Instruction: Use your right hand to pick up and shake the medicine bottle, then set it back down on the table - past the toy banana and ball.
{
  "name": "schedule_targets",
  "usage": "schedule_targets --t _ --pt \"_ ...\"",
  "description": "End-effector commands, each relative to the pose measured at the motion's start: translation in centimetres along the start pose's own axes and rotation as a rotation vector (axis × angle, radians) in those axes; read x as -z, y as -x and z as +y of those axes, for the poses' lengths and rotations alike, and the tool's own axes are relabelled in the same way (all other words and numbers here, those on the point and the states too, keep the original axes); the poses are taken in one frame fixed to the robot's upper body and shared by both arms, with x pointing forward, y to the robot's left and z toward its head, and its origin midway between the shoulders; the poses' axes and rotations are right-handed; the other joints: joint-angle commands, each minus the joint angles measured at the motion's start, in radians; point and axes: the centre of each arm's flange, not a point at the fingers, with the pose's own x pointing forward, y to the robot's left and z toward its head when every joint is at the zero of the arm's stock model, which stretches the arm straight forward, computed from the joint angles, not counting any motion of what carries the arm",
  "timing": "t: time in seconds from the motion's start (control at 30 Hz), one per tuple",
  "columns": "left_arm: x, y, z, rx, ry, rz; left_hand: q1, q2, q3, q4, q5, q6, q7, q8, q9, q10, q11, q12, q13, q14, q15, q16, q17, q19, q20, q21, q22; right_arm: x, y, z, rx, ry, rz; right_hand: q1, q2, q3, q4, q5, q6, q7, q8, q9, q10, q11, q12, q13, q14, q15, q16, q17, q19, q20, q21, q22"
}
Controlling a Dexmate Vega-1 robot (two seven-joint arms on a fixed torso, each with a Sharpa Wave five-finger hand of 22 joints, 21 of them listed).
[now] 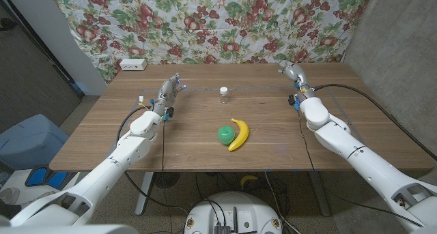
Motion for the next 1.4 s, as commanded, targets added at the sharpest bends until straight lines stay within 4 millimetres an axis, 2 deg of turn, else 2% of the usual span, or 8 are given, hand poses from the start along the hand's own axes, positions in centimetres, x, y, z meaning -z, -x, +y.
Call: schedule_targets --t 0.03,1.4 --pt "0.0 0.1 0.0 -0.001 -0.001 0.002 0.008 0.067 0.002 -0.005 0.006 0.001 0.003 0.003 0.003 0.003 0.003 0.004 0.003 0.005 0.0 0.002 0.002 0.003 -0.002 -0.002 0.005 -1.3 0.0 0.6 -0.012 0.073 -0.023 0.014 0.003 0.003 0.001 0.005 0.008 -0.004 0.0 0.004 0.012 0.0 0.006 0.005 0.012 -0.002 0.007 0.003 0.007 -0.004 -0.002 0.004" --pt "0.2 0.2 -0.3 0.001 0.0 0.008 0.007 0.066 0.003 -0.007 0.005 0.004 0.002 0.001 0.003 0.006 0.002 0.002 0.003 0.007 0.001 0.0 0.002 0.01 0.002 -0.017 0.005 -3.6 -0.3 4.1 -0.142 0.239 -0.062 0.026 0.008 0.001 0.002 0.012 0.019 -0.01 -0.003 0.005 0.028 -0.013 0.006 0.008 0.021 -0.011 0.013 0.007 0.014 -0.005 -0.011 0.005"
